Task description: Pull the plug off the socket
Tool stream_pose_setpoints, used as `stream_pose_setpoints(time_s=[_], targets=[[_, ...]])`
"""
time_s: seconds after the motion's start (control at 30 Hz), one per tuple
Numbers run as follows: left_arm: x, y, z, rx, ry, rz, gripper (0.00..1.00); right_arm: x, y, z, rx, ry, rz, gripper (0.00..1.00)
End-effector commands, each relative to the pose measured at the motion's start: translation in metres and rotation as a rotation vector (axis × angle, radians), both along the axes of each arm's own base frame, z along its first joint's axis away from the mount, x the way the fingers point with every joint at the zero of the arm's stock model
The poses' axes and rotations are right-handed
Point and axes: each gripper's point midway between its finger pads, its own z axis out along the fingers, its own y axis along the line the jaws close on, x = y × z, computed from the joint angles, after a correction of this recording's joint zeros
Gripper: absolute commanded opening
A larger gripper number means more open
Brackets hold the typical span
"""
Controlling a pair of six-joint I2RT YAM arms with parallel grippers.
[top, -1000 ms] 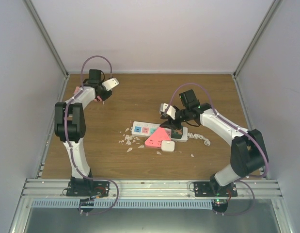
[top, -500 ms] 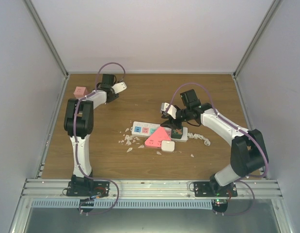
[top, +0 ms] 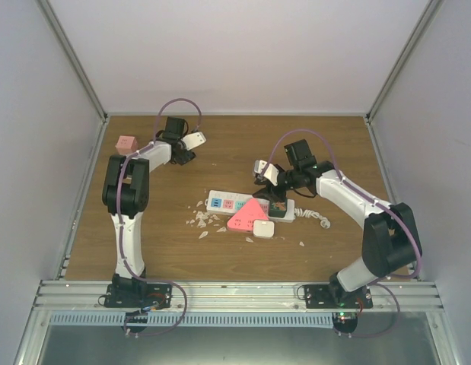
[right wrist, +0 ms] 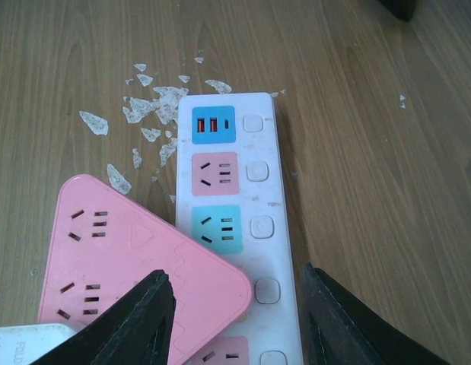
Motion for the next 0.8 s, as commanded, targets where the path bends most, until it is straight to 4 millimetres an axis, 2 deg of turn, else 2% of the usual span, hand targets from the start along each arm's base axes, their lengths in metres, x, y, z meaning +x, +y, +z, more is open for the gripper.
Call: stream_pose_setpoints(time_s=[0.0,0.1,0.2,0.3,0.47,0.6,0.77], targets=[[-0.015,-0.030,0.031,-0.134,0.015,-0.083,0.76,0.001,-0.004,0.013,0.028,-0.025,-0.012,0.48],[-0.027,-0.044,0.043,-0.201,0.043,-0.125,0.80,0.000,-0.006,0.016,0.034,-0.029,-0.015,0.48],[-0.038,-0.056,0.060,-0.267,0.055,-0.166,0.89,-0.002,-0.009,0.019,0.041,-0.031,-0.014,0.48],[-0.052,-0.067,0.080,-0.329,0.062,-0.227,0.91,-0.007,-0.012,0.022,0.047,-0.033,-0.006,0.49],[-0.093,-0.092,0.115,-0.459,0.083,-0.372,0.92,-0.024,-0.018,0.024,0.061,-0.030,0.031,0.52],[-0.135,-0.112,0.131,-0.568,0.125,-0.492,0.91,-0.043,-0.021,0.031,0.075,-0.045,0.086,0.65],[-0.178,-0.142,0.129,-0.658,0.222,-0.568,0.88,-0.070,-0.025,0.030,0.077,-0.041,0.159,0.81]])
